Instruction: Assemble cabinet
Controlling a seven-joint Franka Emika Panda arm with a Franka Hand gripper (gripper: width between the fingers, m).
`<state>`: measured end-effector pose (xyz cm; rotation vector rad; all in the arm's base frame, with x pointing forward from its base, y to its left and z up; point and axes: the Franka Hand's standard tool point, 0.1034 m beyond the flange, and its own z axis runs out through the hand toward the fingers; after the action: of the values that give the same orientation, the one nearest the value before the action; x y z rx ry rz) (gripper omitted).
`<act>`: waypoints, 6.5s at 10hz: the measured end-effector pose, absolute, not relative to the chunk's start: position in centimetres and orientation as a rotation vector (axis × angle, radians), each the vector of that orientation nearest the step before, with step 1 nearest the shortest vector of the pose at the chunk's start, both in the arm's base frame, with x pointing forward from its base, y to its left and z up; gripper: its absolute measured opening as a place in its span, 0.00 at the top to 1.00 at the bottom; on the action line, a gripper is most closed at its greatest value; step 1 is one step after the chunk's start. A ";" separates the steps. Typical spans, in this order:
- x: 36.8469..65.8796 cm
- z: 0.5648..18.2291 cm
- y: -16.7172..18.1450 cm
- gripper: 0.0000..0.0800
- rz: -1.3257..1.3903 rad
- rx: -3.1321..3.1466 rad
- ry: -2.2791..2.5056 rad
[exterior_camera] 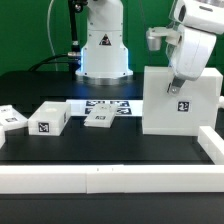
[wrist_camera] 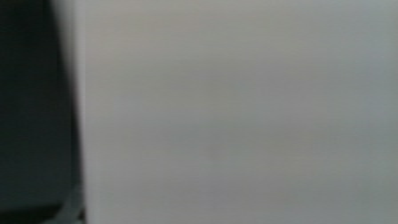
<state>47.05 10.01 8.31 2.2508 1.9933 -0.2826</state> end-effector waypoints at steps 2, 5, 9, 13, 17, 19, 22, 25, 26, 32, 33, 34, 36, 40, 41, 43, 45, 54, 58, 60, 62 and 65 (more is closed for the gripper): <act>47.1 8.3 10.0 0.45 -0.282 2.251 1.993; 47.1 8.5 9.9 0.45 -0.289 2.230 2.016; 50.5 12.9 6.3 0.45 -0.423 2.079 2.133; 49.4 12.2 7.6 0.45 -0.426 2.184 2.007; 52.3 13.3 3.4 0.45 -0.543 1.681 2.446; 52.4 13.2 3.5 0.45 -0.546 1.685 2.447; 53.5 13.0 2.1 0.45 -0.537 1.431 2.627; 55.1 12.7 3.0 0.45 -0.602 1.192 2.732; 55.1 12.6 2.9 0.45 -0.601 1.191 2.736; 58.5 13.4 -0.3 0.45 -0.498 0.973 2.788; 58.4 13.3 -0.2 0.45 -0.498 0.982 2.787; 58.3 13.2 -0.2 0.45 -0.499 0.982 2.788; 58.8 13.0 -0.5 0.45 -0.463 0.930 2.796; 60.1 12.1 -3.0 0.45 -0.287 0.908 2.737; 59.6 11.9 -3.2 0.45 -0.252 0.995 2.717; 59.4 11.7 -3.6 0.46 -0.258 0.993 2.721; 59.4 12.1 -5.2 0.46 -0.346 1.005 2.710; 58.1 10.4 -2.2 0.46 -0.976 0.888 2.882; 58.1 9.7 -1.3 0.46 -1.036 0.863 2.909; 58.3 9.6 -1.0 0.46 -1.026 0.733 2.978; 59.2 9.7 1.0 0.46 -1.011 0.515 3.065; 59.3 9.5 1.3 0.46 -1.000 0.489 3.075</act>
Offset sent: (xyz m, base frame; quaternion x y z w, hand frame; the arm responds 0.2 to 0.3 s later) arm 0.0000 0.0000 0.0000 0.0000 0.0000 0.0000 1.0000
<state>59.29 1.29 9.52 0.4886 3.0755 -1.0005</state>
